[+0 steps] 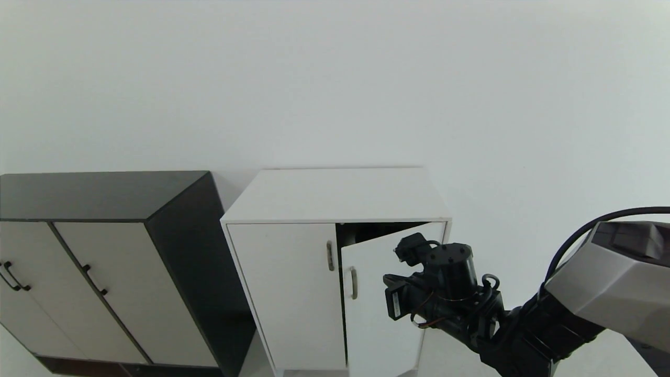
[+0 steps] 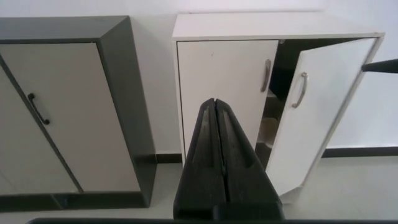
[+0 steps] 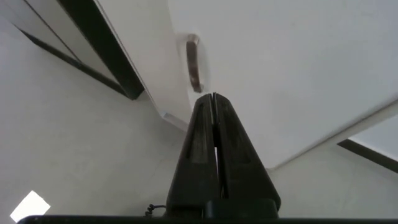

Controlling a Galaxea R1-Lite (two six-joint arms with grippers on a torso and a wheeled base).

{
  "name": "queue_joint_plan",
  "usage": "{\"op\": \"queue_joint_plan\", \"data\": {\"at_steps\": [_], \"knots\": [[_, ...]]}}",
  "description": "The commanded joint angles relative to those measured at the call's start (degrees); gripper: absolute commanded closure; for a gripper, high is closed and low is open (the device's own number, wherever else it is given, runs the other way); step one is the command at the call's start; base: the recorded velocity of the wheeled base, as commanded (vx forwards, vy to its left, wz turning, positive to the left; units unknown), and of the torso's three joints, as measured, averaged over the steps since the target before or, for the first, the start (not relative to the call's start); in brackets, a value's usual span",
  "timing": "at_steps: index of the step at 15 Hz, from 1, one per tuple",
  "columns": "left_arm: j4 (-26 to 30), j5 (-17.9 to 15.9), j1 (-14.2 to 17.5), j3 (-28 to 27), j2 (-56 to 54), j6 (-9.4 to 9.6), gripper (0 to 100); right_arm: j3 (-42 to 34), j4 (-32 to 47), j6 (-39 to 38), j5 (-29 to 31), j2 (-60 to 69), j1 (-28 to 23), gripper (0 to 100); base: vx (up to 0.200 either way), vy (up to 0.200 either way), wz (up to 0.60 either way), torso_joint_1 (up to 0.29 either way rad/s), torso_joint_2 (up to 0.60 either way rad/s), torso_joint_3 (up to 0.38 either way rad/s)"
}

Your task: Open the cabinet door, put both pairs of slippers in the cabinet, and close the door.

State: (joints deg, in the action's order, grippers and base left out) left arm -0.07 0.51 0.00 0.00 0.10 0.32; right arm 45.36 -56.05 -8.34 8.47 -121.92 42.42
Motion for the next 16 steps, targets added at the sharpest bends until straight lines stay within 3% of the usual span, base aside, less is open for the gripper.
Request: {"op": "queue_joint_plan", "data": {"at_steps": [1, 6, 16], "knots": [[-0.01, 0.02, 0.0, 0.0, -0.01, -0.23, 100, -1.68, -0.37, -0.1, -0.03, -0.16, 0.2, 100, 0.2, 0.0, 0.0, 0.002, 0.0, -0.007], [-0.01, 0.02, -0.09, 0.0, -0.01, -0.23, 100, -3.79, -3.8, -0.01, -0.03, -0.25, 0.12, 100, 0.0, 0.0, 0.0, 0.0, 0.0, 0.0], [-0.01, 0.02, 0.0, 0.0, -0.01, -0.23, 100, 7.64, -3.54, 0.08, -0.03, -8.86, -2.87, 100, 0.0, 0.0, 0.0, 0.0, 0.0, 0.0]]}}
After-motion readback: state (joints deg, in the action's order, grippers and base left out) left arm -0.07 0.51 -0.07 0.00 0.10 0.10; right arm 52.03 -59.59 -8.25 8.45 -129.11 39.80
